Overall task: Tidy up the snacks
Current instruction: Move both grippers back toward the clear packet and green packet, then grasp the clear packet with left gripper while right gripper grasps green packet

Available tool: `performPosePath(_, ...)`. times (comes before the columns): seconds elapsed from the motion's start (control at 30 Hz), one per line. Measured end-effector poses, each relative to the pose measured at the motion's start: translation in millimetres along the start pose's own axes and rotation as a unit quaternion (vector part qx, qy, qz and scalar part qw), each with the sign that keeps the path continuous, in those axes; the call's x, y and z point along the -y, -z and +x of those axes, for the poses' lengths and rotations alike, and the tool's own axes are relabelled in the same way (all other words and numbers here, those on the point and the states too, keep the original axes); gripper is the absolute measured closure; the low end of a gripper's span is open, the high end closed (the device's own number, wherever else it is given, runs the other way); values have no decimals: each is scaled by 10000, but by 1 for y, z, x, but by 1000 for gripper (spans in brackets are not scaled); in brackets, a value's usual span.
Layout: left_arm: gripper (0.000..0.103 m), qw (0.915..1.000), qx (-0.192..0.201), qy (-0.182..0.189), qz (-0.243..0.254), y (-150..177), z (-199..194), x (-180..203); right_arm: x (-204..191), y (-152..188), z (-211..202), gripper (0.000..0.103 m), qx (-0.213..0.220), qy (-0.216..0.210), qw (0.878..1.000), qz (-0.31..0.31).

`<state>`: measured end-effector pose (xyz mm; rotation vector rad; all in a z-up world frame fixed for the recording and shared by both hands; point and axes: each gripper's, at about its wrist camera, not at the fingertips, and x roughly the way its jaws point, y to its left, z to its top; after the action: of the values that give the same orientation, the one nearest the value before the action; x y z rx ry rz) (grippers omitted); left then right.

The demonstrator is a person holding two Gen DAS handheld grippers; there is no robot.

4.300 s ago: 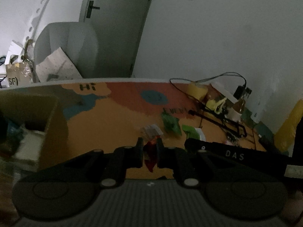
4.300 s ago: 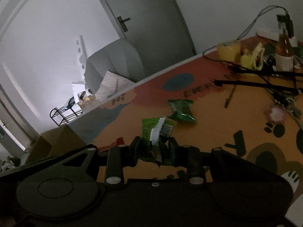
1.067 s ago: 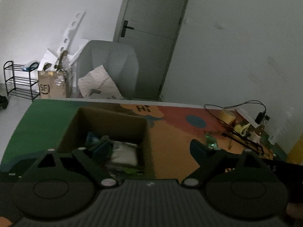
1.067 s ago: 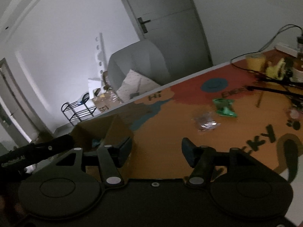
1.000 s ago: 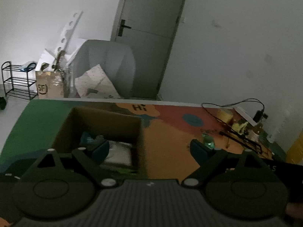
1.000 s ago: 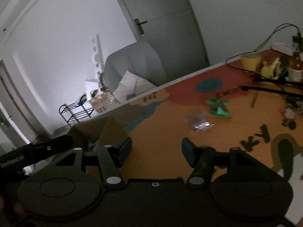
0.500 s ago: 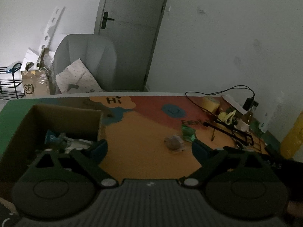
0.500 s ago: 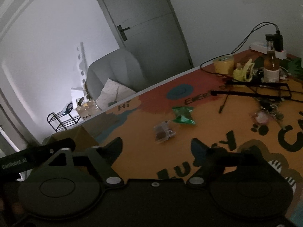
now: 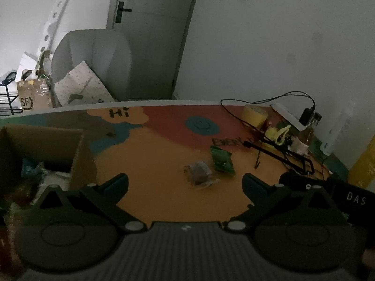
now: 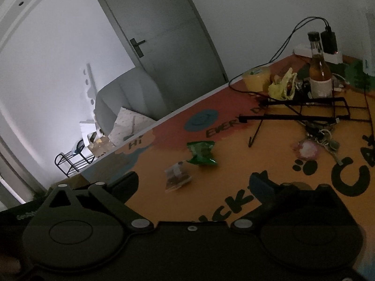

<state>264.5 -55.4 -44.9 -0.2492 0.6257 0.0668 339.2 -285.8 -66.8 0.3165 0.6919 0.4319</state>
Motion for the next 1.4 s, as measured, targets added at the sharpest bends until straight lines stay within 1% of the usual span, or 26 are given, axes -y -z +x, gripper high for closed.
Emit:
performPosePath(0.23, 1, 10000, -76, 9, -16, -3, 26, 12, 18, -7, 18, 2, -15, -60, 9999, 160)
performPosePath(0.27, 1, 10000, -90, 6, -24, -3, 31, 14, 21, -8, 21, 4, -33, -80, 9998, 185)
performPosePath(0.33, 3, 9999, -143, -2, -48, -4, 40, 17, 25, -11, 27, 12, -80, -111, 9996, 229)
performPosePath(0.43, 5, 9997, -214, 9, -71, -5, 55, 20, 31, -14, 38, 18, -153, -135, 9993, 321)
performPosePath(0.53, 11, 9995, -300, 29, -38, -5, 71, 26, 38, -17, 49, 22, -239, -170, 9987, 420)
performPosePath(0.6, 17, 9993, -360, 26, -31, -4, 82, 29, 42, -19, 58, 23, -291, -190, 9983, 471)
performPosePath(0.73, 24, 9989, -467, -33, -55, -3, 104, 33, 48, -23, 70, 25, -360, -231, 9976, 550)
performPosePath(0.8, 30, 9986, -510, -90, -88, -3, 113, 33, 50, -25, 76, 26, -391, -248, 9974, 560)
performPosePath(1.03, 40, 9970, -710, -229, -183, 0, 140, 31, 48, -29, 95, 28, -541, -316, 9965, 547)
performPosePath(1.07, 45, 9968, -743, -239, -186, 0, 143, 31, 47, -29, 97, 28, -560, -327, 9964, 539)
performPosePath(1.1, 54, 9964, -778, -257, -194, 1, 145, 30, 46, -29, 100, 28, -581, -337, 9963, 534)
performPosePath(1.17, 64, 9963, -787, -255, -227, 2, 146, 28, 43, -29, 106, 28, -632, -349, 9960, 518)
performPosePath(1.2, 67, 9963, -788, -282, -215, 2, 146, 27, 41, -30, 109, 28, -652, -353, 9960, 502)
performPosePath(1.27, 70, 9961, -816, -248, -219, 0, 145, 26, 36, -30, 115, 29, -673, -350, 9962, 423)
performPosePath(1.4, 72, 9964, -789, -250, -202, -2, 139, 23, 29, -33, 124, 29, -692, -226, 9970, 270)
